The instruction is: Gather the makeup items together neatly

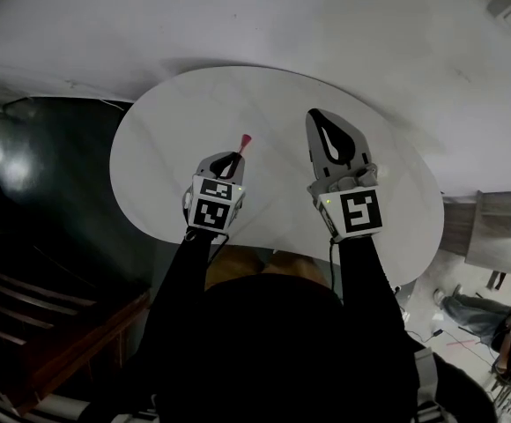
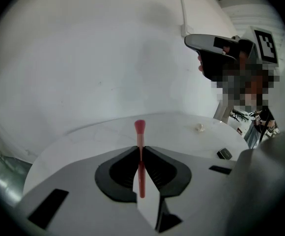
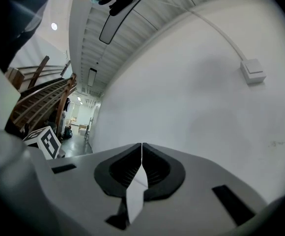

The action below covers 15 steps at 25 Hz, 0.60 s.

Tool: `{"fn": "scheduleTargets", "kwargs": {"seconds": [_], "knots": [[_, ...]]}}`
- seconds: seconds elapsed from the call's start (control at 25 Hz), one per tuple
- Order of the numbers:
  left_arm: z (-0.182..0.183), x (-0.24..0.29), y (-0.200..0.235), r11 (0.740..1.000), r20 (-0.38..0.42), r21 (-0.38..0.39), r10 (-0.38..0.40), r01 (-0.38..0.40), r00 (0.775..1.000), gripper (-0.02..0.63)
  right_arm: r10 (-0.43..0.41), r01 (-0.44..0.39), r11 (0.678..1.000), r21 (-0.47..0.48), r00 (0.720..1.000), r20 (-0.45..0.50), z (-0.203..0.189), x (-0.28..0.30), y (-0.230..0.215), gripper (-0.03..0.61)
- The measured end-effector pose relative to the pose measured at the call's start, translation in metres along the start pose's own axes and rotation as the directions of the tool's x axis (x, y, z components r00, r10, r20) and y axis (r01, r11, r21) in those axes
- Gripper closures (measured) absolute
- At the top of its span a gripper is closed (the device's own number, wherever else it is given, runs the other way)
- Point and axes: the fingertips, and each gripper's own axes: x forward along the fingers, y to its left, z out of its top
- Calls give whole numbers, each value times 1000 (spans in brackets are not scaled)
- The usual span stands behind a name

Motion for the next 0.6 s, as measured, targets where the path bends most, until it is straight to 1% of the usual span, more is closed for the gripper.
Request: {"fn": "scheduleTargets", "kwargs": {"seconds": [0.24, 0.36, 0.44, 0.6], "knots": [[-1, 11, 47, 999, 9, -45, -13, 13, 1000, 558, -55, 56, 998, 14, 998, -25, -4, 29, 12, 551], [-7, 20, 66, 997, -8, -69, -26, 25, 1000, 558, -77, 77, 997, 7, 996, -54, -11, 42, 15, 551], [-11, 26, 77, 996, -20, -86, -37, 36, 999, 558, -101, 102, 995, 22, 993, -56, -12, 50, 15, 551], [-25, 36, 94, 990, -56, -132, -61, 53, 997, 558, -142, 145, 989, 12, 983, -117, -22, 58, 18, 551]]}}
